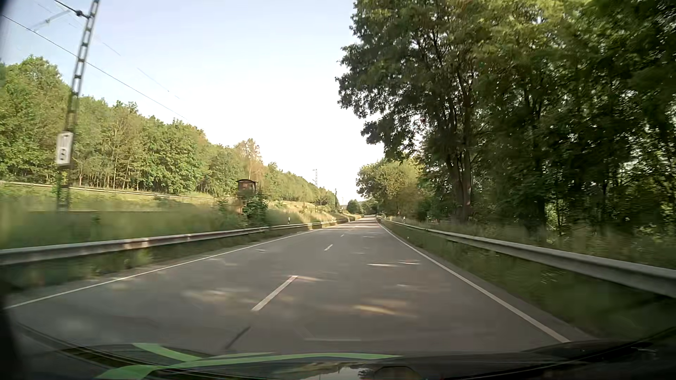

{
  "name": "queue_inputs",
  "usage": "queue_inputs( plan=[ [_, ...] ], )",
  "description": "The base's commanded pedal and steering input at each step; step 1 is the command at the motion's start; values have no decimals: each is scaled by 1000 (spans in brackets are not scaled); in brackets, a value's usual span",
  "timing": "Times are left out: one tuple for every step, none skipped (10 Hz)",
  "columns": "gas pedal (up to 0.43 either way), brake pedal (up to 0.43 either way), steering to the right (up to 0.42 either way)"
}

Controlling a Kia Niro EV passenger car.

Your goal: Follow the waypoints while adhering to traffic rules and regulations

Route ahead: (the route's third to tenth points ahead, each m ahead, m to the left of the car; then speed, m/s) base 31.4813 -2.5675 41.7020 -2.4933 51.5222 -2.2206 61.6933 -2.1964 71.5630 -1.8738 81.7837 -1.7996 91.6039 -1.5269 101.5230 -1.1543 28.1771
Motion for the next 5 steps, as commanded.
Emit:
queue_inputs(
  plan=[
    [260,0,4],
    [209,0,3],
    [169,0,2],
    [110,0,1],
    [110,0,1]
  ],
)
